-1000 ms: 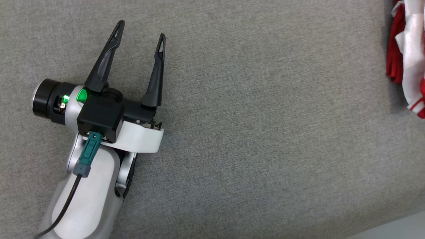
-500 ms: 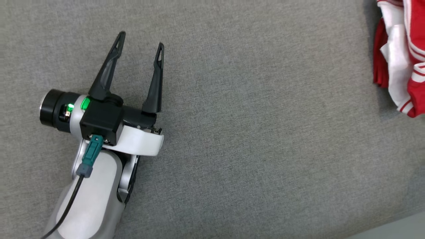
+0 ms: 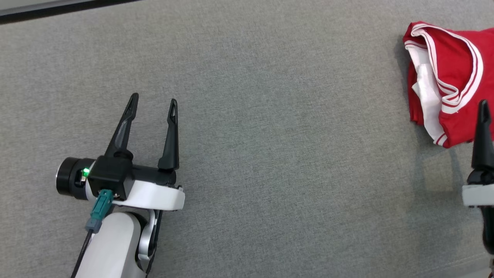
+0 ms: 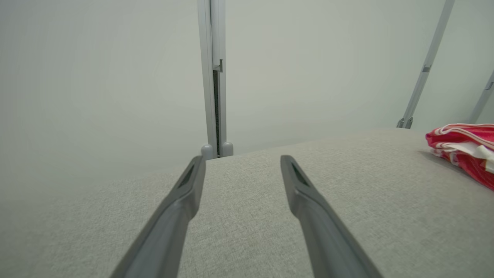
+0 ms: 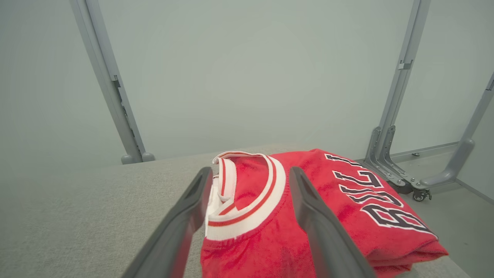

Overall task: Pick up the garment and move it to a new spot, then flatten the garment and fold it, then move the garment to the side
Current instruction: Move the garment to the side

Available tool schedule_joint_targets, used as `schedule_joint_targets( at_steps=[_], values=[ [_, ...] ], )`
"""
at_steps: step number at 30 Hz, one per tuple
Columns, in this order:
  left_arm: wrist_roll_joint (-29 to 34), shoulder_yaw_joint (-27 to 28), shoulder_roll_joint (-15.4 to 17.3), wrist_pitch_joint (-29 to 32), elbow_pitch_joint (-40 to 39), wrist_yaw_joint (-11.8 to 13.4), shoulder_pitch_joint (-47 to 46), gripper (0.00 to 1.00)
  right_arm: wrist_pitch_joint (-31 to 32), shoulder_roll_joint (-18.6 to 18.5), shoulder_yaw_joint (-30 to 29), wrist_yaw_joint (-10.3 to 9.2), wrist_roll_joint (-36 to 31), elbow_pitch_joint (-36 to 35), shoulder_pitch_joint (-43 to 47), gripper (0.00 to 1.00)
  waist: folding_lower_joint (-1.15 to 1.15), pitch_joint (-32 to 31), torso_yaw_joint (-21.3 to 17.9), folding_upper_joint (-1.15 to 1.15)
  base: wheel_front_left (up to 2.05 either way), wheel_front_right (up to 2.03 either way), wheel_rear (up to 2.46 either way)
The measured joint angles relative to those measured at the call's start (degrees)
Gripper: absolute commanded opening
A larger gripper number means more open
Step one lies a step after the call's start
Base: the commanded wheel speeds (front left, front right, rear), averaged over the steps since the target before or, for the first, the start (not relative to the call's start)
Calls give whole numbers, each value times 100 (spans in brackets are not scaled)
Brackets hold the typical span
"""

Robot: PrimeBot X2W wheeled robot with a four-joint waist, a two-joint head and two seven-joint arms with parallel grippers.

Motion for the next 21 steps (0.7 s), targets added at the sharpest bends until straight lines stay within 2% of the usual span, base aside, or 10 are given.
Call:
schedule_joint_targets(
  at_steps=[6,11,21],
  values=[
    [-190,133,-46,-54,91,69,398,100,0,297,372,0,-235,-434,493,100,0,-383,279,0,0,0,0],
    [-356,316,-33,-87,125,144,892,100,155,383,628,-3,-404,-681,786,100,0,-785,595,0,0,0,0],
    [-481,526,114,-101,122,181,1786,100,700,556,617,-3,-644,-1012,1430,100,0,-1642,942,0,0,0,0]
  ],
)
